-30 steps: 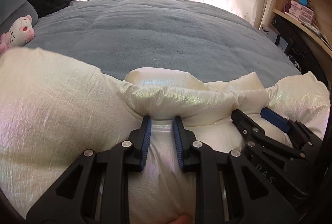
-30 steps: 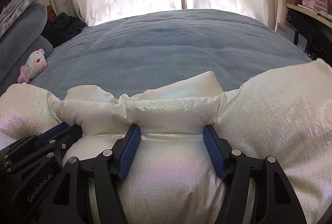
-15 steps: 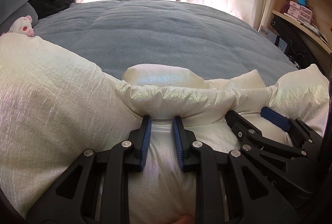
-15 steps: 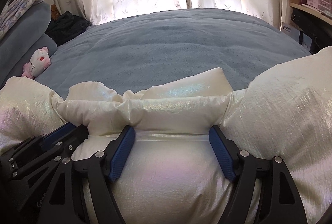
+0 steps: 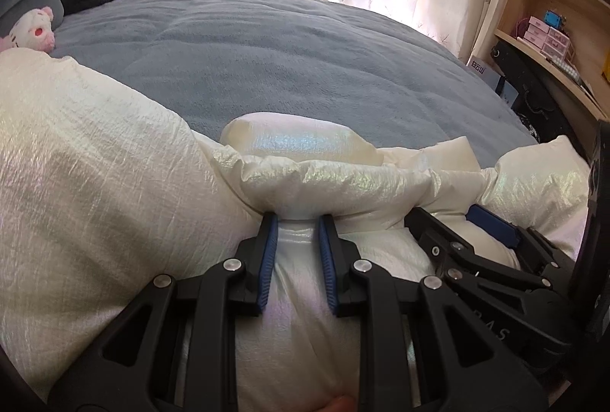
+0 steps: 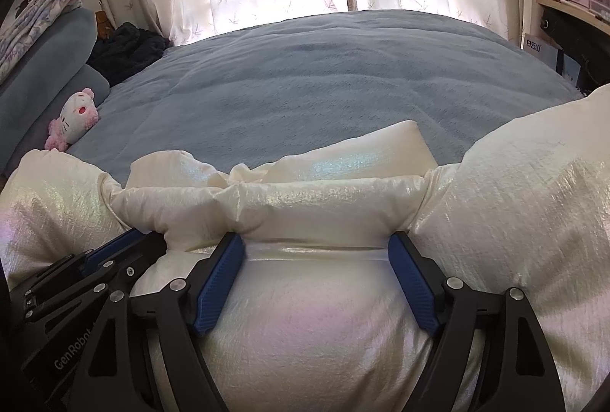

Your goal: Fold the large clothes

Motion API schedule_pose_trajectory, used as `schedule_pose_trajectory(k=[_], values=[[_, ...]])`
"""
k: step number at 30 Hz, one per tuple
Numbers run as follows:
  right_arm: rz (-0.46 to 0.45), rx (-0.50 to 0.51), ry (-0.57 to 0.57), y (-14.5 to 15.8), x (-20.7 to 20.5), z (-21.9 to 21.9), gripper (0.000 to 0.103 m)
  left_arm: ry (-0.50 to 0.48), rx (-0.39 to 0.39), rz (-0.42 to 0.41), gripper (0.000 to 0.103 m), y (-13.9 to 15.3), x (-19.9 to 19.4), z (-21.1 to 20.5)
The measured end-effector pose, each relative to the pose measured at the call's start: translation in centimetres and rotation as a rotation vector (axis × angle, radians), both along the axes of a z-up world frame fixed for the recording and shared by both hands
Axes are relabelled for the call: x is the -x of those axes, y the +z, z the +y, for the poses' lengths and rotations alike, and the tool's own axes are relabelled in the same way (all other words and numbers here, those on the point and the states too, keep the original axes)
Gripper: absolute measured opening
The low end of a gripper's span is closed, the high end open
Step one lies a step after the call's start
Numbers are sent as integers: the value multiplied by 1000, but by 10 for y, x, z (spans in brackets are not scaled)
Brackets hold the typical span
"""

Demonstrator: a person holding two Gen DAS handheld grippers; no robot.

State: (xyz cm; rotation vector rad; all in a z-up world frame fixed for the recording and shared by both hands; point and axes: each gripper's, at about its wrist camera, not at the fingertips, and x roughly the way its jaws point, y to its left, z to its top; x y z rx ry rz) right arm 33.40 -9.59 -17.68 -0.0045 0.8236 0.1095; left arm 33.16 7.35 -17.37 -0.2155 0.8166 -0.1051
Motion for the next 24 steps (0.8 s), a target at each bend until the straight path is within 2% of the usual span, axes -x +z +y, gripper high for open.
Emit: schedule_pose_trajectory(k=[4, 7, 9, 12, 13, 16, 18, 20, 22, 24], values=[[57, 9, 29, 9, -8, -2, 80, -43, 0, 61, 19, 11, -11, 7], [81, 1, 46, 24, -14, -17, 77, -69, -50, 81, 19, 24, -18, 24], [67, 26, 13, 37, -18, -37, 76, -33, -114, 84, 19, 31, -20, 38], [61, 43, -88, 54, -28, -85, 76, -3, -157, 119, 18, 33, -26, 60], [71, 54, -121, 57, -32, -103, 76, 9, -193, 124, 18, 34, -27, 66], [103, 76, -198, 54, -37, -142, 76, 24, -224, 134, 18, 30, -29, 74], [113, -32, -218, 47, -37, -161, 77, 26, -211, 133, 19, 23, -30, 77], [90, -47, -225, 41, -34, -162, 80, 28, -253, 114, 19, 15, -26, 72], [55, -3, -216, 35, -32, -152, 82, 31, -306, 97, 19, 8, -26, 61], [27, 11, -221, 28, -29, -147, 84, 34, -306, 88, 19, 2, -25, 57]])
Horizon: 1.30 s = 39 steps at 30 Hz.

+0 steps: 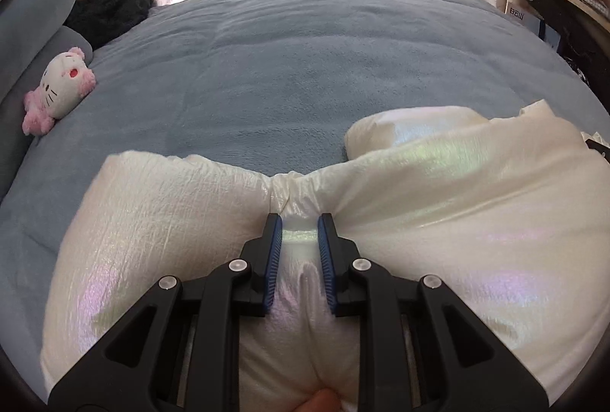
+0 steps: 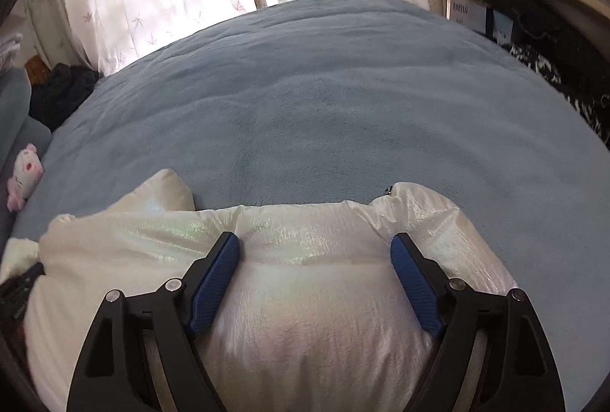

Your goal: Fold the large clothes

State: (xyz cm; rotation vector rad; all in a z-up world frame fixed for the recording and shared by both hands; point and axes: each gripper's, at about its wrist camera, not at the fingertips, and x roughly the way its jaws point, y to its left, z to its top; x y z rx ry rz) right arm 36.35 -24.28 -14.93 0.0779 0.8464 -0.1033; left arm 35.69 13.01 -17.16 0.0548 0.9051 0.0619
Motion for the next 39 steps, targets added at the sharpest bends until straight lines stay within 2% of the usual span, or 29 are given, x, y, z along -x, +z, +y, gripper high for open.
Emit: schedule_pose_trajectory(k=[7, 16, 35, 39], values=[[-19, -128, 8, -19, 10, -17, 86, 19, 183, -24, 18, -8, 4, 18], [-35, -188, 12, -23, 19, -28, 87, 24, 298, -34, 18, -14, 7, 30], [-41, -223, 10, -26, 14, -34, 87, 28, 381, -43, 18, -22, 9, 42], [-26, -203, 8, -22, 13, -32, 87, 30, 358, -42, 18, -20, 10, 41]])
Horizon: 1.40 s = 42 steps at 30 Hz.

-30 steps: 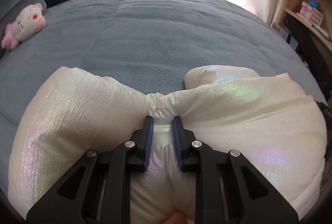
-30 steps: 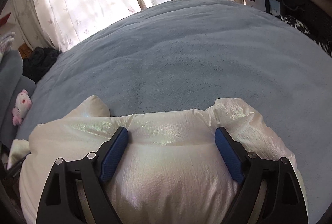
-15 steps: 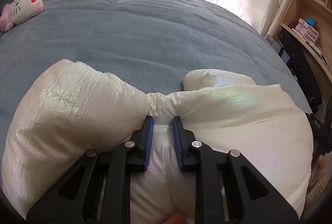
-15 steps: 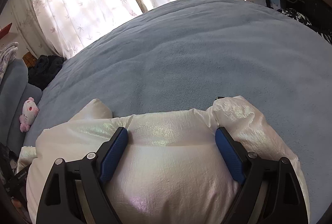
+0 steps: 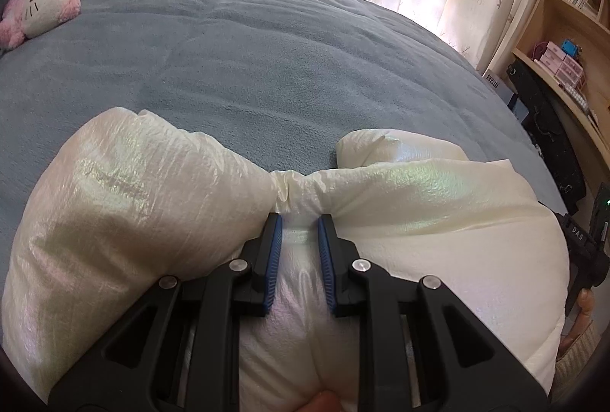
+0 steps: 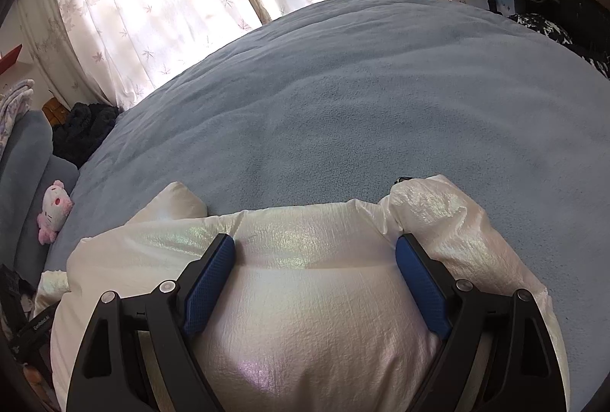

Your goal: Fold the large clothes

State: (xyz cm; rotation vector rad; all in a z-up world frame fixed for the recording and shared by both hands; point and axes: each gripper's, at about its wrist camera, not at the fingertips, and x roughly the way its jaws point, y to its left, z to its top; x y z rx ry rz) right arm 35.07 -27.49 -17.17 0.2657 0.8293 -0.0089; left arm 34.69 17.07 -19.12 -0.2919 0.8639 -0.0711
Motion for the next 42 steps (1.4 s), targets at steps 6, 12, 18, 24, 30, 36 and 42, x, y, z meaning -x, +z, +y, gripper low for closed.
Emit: schedule_pose_trajectory(k=[6, 12, 18, 24, 30, 36, 42], values=[[82, 128, -18, 15, -2, 18, 87, 24, -131, 30, 18, 22, 7, -15], [73, 101, -46, 50, 29, 33, 88, 77, -178, 40, 27, 64, 49, -22], [22, 46, 26, 90, 89, 61, 88, 96, -131, 60, 48, 103, 131, -19], [-33, 37, 136, 114, 167, 99, 88, 84, 21, 84, 49, 104, 230, -4], [-30, -8, 208, 107, 237, 129, 88, 98, 283, 91, 68, 65, 311, 11], [-26, -19, 265, 86, 273, 149, 88, 146, 397, 105, 68, 22, 326, 17], [-5, -25, 328, 68, 275, 165, 88, 188, 485, 57, 69, 2, 301, 28]])
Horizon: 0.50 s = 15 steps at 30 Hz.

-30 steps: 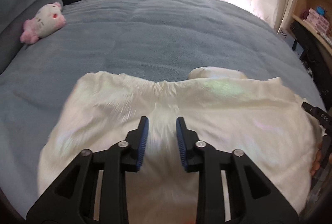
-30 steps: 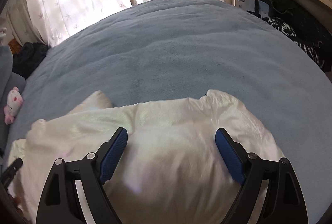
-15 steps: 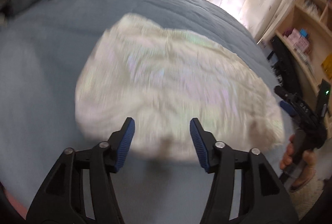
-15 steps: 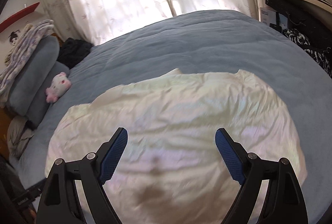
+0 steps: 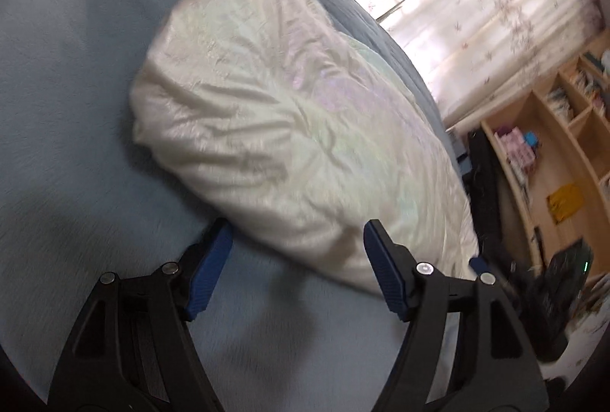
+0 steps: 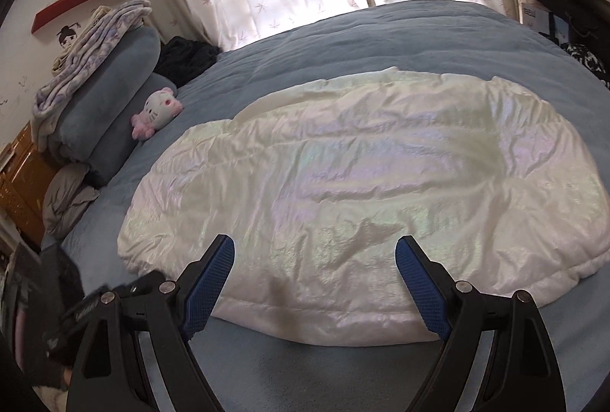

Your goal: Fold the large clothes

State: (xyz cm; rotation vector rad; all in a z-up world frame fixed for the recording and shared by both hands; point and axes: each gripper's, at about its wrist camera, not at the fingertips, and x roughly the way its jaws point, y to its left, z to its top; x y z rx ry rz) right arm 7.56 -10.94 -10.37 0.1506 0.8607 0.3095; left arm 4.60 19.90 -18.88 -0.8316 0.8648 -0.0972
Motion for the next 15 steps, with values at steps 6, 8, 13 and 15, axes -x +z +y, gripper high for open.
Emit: schedule_pose_trajectory(k=[6, 8, 13, 15], values=[[4, 0, 22, -6, -33, 13, 88, 11, 119, -12, 81, -16, -37, 9], [5, -6, 18, -3, -52, 20, 88, 21, 127, -20, 81, -17, -53, 10], [-62, 13, -26, 13, -109, 37, 88, 101, 146, -20, 81, -23, -89, 18], [-105, 47, -63, 17, -134, 43, 86, 121, 136, -28, 81, -25, -101, 18]])
